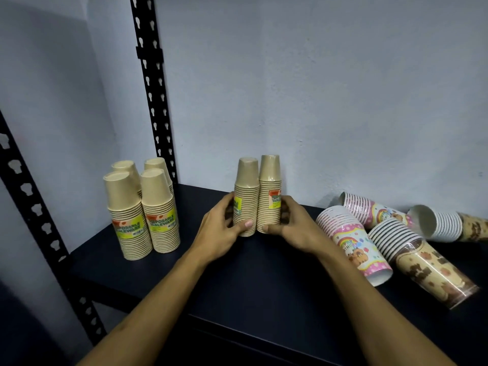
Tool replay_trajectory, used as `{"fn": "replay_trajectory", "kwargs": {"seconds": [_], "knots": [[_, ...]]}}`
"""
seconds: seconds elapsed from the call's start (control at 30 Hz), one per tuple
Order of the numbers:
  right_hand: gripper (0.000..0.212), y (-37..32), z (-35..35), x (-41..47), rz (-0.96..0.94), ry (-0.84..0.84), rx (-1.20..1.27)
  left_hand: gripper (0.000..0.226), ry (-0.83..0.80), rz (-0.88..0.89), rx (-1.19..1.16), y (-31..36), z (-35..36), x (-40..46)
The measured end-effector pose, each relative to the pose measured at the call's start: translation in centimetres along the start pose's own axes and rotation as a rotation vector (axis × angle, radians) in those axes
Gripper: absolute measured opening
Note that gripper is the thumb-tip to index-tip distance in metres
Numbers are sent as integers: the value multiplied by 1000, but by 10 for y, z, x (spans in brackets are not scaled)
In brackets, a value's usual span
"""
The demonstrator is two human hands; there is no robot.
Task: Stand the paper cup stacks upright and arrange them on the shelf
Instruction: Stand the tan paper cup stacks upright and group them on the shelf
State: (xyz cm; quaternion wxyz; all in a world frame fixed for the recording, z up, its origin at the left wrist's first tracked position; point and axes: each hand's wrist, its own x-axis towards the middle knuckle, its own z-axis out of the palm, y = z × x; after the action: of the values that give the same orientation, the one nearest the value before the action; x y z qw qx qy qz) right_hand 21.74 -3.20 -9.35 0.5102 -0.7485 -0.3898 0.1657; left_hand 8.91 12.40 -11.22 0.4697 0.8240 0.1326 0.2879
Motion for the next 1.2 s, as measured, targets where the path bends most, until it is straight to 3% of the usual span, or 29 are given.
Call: {"fn": "replay_trajectory", "kwargs": {"seconds": [0.27, 0.37, 0.47, 0.57, 0.73, 0.83, 0.97, 1.07, 1.2], "knots": [[76, 10, 0, 2, -67, -53, -31, 68, -59, -38, -38, -9, -2, 4], [83, 9, -4, 3, -41, -65, 30, 79, -147, -69, -82, -8, -7, 5], [78, 9, -7, 5, -45, -74, 60, 72, -216, -80, -70, -7, -8, 6], [68, 10, -4, 4, -53, -56, 56, 68, -163, -81, -39, -10, -6, 6], [72, 12, -2, 5, -50, -18, 27, 77, -80, -88, -10, -10, 0, 6], [75, 12, -6, 7, -9, -80, 34, 81, -170, -111, -84, -8, -4, 8], [69, 15, -7, 8, 2, -90, 49, 71, -242, -124, -94, -10, -9, 10], [73, 17, -3, 8, -16, -54, 40, 70, -166, -124, -55, -13, -5, 10], [79, 16, -4, 7, -19, -60, 35, 86, -74, -116, 8, -10, 0, 7]]}}
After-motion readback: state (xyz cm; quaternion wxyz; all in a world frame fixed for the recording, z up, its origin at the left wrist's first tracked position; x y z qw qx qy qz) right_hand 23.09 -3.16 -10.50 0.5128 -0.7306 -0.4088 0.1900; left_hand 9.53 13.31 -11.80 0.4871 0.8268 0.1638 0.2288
